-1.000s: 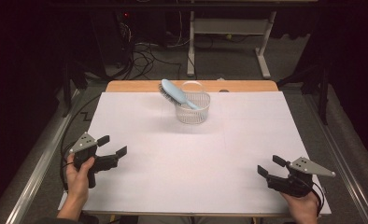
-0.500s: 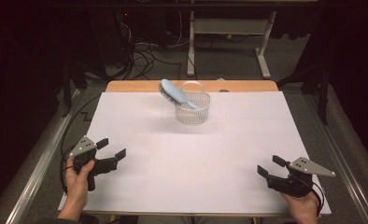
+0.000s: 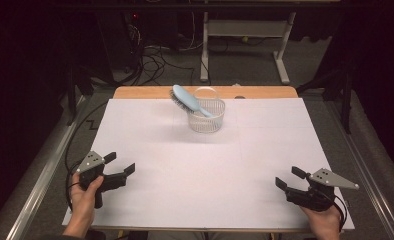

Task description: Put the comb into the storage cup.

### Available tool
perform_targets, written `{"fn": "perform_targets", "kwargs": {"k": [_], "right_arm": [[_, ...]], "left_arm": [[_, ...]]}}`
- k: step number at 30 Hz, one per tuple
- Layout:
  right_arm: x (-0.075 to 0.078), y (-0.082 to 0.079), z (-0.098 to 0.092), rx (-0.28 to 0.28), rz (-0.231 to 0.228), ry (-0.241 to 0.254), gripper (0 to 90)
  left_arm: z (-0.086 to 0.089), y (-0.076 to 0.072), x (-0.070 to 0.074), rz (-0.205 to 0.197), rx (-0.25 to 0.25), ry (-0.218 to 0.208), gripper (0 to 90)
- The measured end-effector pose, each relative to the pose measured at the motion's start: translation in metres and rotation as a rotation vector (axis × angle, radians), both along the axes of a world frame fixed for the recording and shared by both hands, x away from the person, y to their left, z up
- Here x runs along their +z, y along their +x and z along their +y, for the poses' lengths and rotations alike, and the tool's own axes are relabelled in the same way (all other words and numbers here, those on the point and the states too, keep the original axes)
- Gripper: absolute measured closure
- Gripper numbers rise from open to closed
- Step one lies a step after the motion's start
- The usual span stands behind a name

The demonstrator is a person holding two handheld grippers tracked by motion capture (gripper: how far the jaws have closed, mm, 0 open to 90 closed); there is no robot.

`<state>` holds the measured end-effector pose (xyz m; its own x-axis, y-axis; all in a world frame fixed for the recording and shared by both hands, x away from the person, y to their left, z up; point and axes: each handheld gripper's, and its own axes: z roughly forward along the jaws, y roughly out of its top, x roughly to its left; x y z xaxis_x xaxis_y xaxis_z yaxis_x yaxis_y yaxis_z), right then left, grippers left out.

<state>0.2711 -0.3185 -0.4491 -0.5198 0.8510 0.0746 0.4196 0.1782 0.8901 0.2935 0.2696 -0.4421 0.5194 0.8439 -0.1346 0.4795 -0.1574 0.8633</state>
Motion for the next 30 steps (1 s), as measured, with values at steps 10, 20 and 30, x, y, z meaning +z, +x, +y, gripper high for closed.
{"fn": "perform_targets", "kwargs": {"k": [10, 20, 30], "right_arm": [[0.0, 0.0, 0.0, 0.0, 0.0, 0.001, 26.6], [0.0, 0.0, 0.0, 0.002, 0.001, 0.0, 26.6], [0.0, 0.0, 0.0, 0.002, 0.0, 0.001, 26.7]], "left_arm": [[0.001, -0.005, -0.006, -0.007, 0.018, -0.003, 16.6], [0.003, -0.008, -0.012, -0.001, 0.032, -0.004, 16.6], [0.005, -0.01, -0.019, 0.012, 0.039, -0.003, 16.6]]}}
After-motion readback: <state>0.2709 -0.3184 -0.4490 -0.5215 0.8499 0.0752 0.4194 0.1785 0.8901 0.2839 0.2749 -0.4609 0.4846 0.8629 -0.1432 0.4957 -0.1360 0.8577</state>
